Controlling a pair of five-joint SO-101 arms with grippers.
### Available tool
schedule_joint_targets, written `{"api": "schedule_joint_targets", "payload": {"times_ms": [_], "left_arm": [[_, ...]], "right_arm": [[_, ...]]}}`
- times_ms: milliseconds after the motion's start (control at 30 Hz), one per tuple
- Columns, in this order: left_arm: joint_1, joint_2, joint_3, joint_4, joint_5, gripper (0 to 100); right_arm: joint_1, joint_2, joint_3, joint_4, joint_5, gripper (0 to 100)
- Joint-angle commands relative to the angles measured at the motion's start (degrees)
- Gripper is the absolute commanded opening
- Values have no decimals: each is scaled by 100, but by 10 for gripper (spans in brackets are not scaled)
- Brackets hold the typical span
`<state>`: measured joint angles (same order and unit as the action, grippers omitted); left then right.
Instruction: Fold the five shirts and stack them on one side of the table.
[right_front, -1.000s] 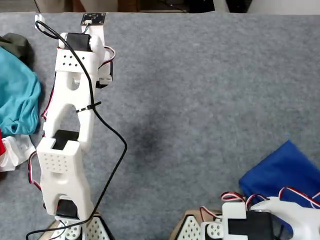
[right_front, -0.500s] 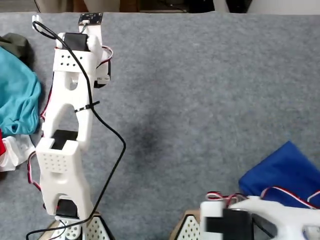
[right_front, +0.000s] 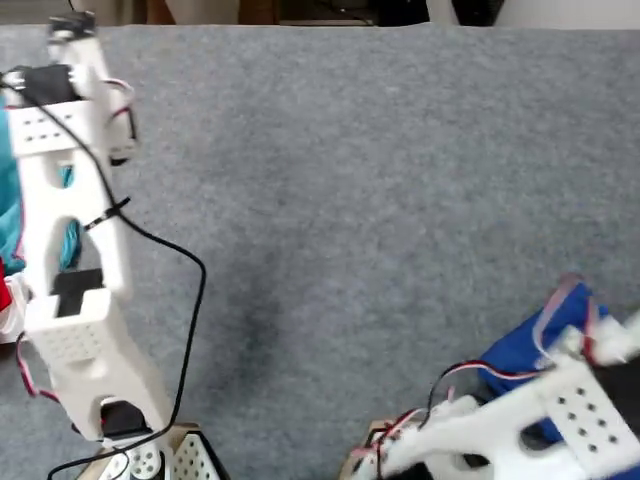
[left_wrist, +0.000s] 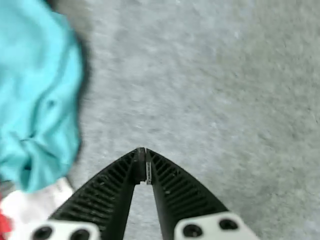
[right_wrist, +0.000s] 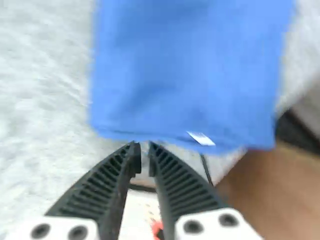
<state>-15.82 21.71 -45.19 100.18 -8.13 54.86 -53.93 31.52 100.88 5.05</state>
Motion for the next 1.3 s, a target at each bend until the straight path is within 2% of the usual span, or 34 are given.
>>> {"api": "schedule_joint_targets", "payload": {"times_ms": [0, 100, 200, 300, 367, 533, 733, 967, 1267], "left_arm": [[-492, -505, -35, 62, -202, 20], [-949, -541, -26, 62, -264, 20], [-1459, -558, -26, 62, -316, 20], [-2022, -576, -26, 62, -299, 20], [-2400, -576, -26, 62, -316, 21], [-3411, -532, -44, 62, -325, 26], [-4246, -374, -88, -26, -782, 154], [-5169, 611, -88, -1240, -1002, 160], [-5574, 2114, -88, -2567, -967, 160]], "right_arm": [[-2132, -57, -400, 70, -677, 6], [-3837, -57, -444, -193, -1257, 5], [-5253, -57, -514, -703, -1521, 5], [-6360, 84, -664, -1257, -1538, 5], [-6782, 356, -760, -1741, -1547, 5], [-7196, 1727, -1376, -2453, -1547, 5], [-7538, 3626, -3046, -2391, -1609, 5], [-8286, 5622, -5077, -1688, -1618, 5], [-8593, 7292, -7020, -1099, -1899, 5]]}}
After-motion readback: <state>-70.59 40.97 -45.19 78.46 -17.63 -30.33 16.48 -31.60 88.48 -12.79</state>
